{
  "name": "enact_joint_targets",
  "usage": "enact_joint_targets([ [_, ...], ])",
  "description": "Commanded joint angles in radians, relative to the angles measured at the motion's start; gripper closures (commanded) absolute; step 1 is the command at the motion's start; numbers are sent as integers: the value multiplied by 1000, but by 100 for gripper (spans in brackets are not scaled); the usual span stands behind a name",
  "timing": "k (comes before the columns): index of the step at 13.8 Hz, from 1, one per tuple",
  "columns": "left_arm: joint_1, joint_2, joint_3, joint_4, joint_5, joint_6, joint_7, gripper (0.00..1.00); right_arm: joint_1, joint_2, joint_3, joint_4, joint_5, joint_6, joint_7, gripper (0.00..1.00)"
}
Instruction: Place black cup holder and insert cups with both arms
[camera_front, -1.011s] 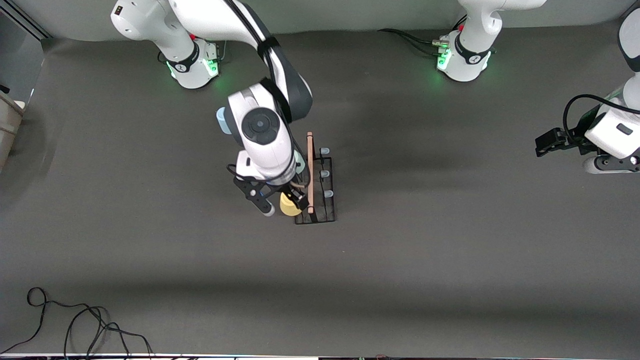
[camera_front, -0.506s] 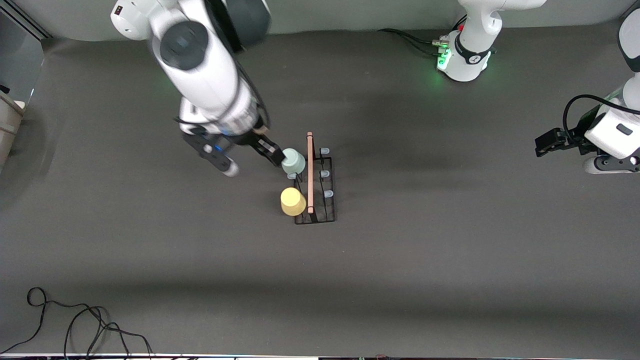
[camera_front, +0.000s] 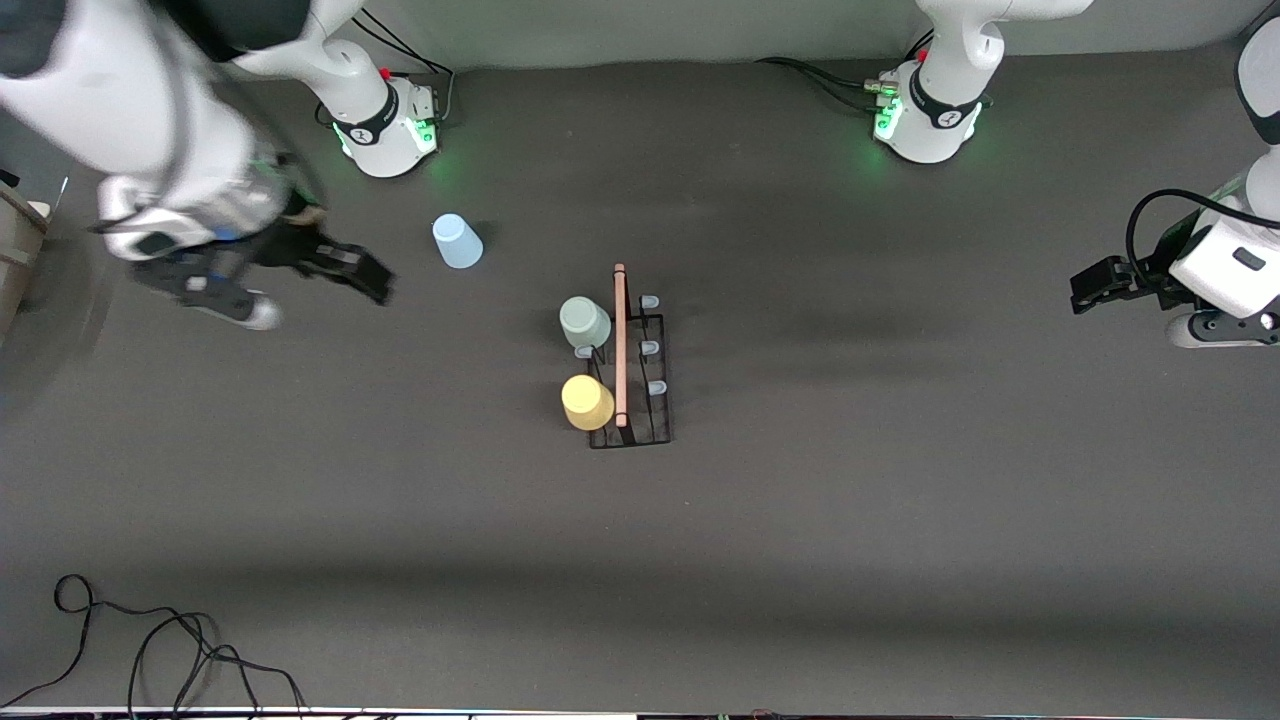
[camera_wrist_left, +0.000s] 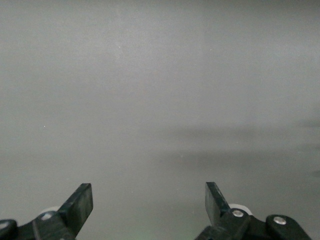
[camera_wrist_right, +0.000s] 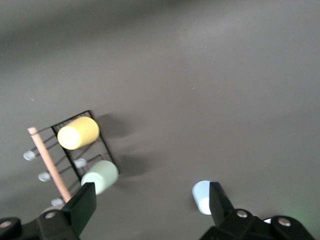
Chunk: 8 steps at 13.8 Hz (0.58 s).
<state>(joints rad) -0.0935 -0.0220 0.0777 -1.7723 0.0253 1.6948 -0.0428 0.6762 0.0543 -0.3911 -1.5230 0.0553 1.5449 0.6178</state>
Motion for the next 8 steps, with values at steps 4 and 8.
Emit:
enact_joint_targets([
  [4,-2,2,2,8,-4,-14,3,1,-530,-79,357,-63,-43,-22,-378,0],
  [8,-2,2,2,8,-4,-15,1,1,-665,-80,391,-62,-80,-9,-587,0],
])
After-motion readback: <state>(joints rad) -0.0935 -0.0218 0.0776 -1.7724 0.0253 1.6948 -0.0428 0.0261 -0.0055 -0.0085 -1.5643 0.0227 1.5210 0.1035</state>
